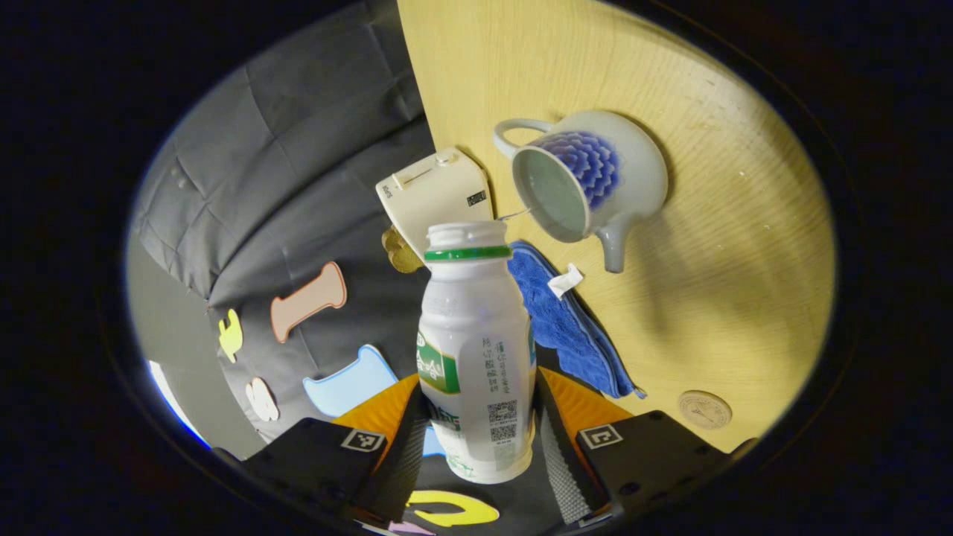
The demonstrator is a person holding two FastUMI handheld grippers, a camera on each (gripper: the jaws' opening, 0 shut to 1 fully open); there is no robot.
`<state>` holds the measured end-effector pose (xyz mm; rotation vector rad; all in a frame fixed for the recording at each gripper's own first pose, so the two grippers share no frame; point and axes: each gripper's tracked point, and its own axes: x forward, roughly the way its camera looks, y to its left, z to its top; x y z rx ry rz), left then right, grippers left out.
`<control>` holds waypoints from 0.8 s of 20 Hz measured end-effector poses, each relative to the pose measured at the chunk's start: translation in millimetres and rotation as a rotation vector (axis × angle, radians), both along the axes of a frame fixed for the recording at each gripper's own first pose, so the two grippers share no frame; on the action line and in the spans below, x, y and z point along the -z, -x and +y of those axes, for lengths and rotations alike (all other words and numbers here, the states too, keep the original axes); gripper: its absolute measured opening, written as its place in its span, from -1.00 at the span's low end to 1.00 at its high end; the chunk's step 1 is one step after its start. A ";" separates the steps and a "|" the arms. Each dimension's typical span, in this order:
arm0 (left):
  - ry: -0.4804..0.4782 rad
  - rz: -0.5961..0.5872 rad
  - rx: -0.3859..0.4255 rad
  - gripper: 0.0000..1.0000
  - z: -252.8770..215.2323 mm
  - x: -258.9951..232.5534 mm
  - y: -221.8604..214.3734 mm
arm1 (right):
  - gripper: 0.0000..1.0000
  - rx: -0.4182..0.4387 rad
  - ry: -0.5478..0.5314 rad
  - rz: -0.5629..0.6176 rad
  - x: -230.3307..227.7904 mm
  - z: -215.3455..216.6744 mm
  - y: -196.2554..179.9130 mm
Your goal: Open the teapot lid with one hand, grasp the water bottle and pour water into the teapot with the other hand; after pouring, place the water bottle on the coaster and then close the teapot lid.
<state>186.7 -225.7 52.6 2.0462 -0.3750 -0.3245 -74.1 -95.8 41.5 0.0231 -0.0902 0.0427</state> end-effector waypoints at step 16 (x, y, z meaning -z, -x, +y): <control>0.045 0.042 0.000 0.59 2.5 16.4 -6.9 | -0.79 0.007 0.007 0.013 3.8 -1.2 -0.5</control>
